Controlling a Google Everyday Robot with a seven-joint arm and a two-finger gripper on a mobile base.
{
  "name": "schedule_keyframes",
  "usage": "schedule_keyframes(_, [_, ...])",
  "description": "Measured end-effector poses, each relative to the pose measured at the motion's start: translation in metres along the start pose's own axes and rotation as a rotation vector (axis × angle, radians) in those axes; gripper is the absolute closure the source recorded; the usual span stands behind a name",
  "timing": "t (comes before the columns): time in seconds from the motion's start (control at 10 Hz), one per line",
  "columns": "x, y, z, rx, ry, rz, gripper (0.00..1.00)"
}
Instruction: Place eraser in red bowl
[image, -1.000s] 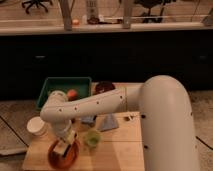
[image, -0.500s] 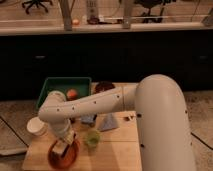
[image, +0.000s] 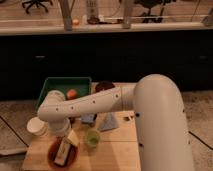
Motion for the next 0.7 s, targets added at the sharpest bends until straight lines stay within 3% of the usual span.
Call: schedule_keyframes(0.7, [0.0000,-0.0051,-0.0085,0.056,-0.012,-0.023,0.20])
